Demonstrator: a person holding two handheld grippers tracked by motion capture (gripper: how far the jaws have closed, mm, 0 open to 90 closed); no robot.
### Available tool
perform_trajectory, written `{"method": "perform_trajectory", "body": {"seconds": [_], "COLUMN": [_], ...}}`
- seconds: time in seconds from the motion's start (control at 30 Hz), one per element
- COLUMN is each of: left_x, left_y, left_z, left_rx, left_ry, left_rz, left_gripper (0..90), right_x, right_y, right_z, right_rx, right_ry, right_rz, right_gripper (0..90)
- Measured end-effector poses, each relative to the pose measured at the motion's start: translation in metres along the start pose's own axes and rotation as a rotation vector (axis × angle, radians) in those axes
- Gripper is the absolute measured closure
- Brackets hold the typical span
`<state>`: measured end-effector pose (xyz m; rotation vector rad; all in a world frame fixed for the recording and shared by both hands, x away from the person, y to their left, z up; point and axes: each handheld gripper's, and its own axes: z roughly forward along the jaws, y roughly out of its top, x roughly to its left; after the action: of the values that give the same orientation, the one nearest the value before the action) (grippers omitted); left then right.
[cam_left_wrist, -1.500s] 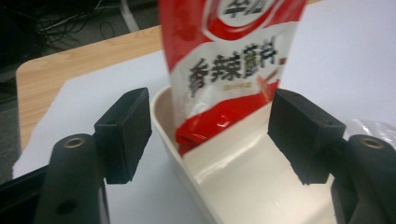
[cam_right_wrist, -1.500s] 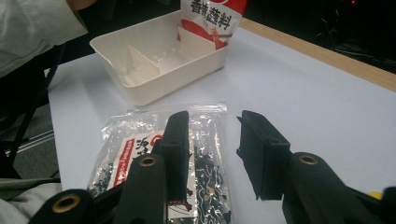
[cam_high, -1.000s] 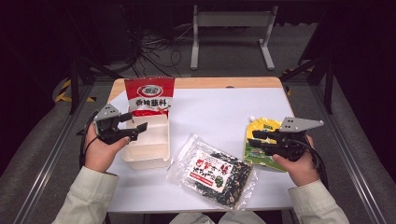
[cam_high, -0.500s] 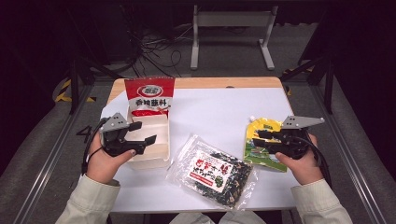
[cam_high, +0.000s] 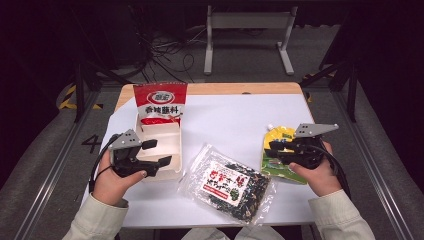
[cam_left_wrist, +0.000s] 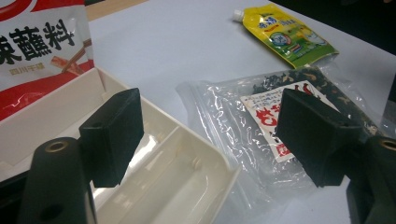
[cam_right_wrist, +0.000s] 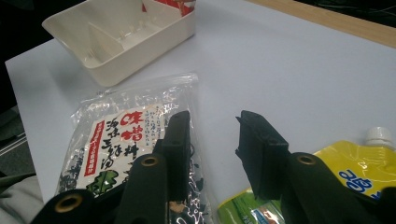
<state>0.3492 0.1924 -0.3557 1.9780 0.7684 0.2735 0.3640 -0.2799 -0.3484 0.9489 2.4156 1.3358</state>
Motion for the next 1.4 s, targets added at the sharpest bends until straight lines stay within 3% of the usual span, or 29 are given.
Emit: {"method": "perform_trajectory", "body": {"seconds": [0.23,0.53,0.63,0.87,1.4], "left_x": [-0.008,-0.025,-0.027,-0.028,-0.027], "left_y": [-0.006,-0.011,-0.013,-0.023,-0.038], "left_z": [-0.006,-0.006,-0.007,-0.017,-0.034], "left_rx": [-0.010,-0.009,-0.007,-0.010,-0.015], "left_ry": [-0.014,-0.027,-0.026,-0.003,0.046], "left_rz": [0.005,0.023,0.033,0.001,-0.025], "left_gripper": [23.5,23.5,23.5,23.5,23.3], "right_x": [0.001,-0.002,-0.001,0.001,0.007], "right_y": [0.003,0.010,0.015,0.025,0.039], "right_z": [0.006,0.018,0.027,0.053,0.106], "right_rx": [-0.003,0.073,0.088,0.141,0.244], "right_ry": [0.014,0.025,0.037,0.071,0.127], "right_rz": [-0.022,0.015,0.032,0.039,0.009], "right_gripper": [60.9,53.9,47.7,41.3,41.3]}}
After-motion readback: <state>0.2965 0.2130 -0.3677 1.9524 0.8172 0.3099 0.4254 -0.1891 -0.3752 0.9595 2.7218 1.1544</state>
